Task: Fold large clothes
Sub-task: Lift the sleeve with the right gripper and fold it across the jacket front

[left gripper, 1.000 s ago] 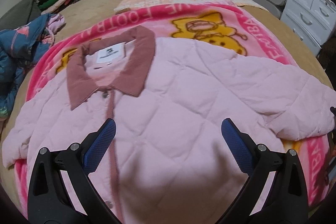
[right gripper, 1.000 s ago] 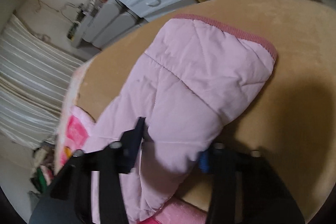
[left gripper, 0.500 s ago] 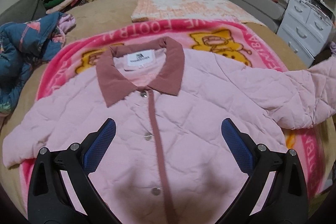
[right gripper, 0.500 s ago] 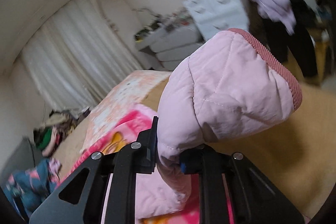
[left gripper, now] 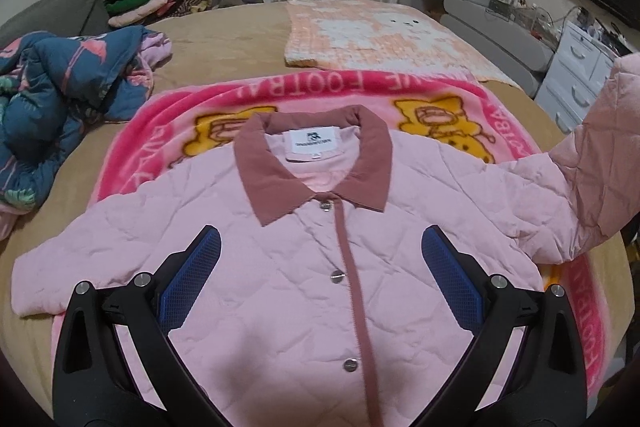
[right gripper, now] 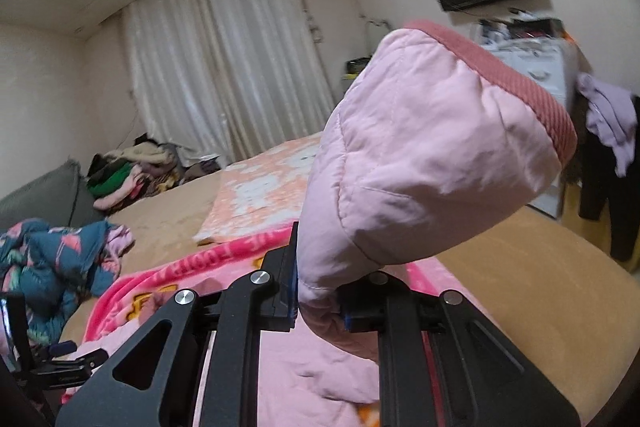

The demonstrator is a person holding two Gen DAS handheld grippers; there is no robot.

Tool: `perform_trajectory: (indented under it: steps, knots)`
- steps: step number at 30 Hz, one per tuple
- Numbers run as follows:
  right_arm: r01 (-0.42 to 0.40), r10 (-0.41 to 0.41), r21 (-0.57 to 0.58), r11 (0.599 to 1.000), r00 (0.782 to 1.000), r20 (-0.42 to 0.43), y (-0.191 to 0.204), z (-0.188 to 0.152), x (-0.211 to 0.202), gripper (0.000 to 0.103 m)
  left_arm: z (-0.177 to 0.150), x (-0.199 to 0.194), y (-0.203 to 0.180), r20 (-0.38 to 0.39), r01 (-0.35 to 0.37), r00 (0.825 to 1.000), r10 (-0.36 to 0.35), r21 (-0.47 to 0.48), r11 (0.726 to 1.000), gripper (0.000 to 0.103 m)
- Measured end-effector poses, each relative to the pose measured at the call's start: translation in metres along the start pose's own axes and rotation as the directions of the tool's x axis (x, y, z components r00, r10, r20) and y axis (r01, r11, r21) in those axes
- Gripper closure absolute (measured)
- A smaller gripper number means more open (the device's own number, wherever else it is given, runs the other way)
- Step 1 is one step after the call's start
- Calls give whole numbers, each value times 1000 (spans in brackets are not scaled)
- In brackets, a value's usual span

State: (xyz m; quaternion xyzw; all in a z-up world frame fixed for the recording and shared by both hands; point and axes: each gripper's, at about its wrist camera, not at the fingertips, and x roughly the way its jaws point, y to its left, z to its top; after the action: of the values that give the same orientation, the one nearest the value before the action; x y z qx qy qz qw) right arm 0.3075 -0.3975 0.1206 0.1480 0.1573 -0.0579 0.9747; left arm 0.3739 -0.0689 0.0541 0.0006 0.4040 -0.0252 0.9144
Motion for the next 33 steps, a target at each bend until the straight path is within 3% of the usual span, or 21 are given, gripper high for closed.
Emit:
perform_trajectory:
  steps: [16,33]
  knots:
    - [-126,120,-163,979,992,-49,115,-13,7,88,0,-15,71,-2,-22,1000,22,-95,995,9]
    - [-245,211,-266,932,966,-148,194,-63,33,88,-8,-6,135,-18,-19,1000,15,-218,976,9]
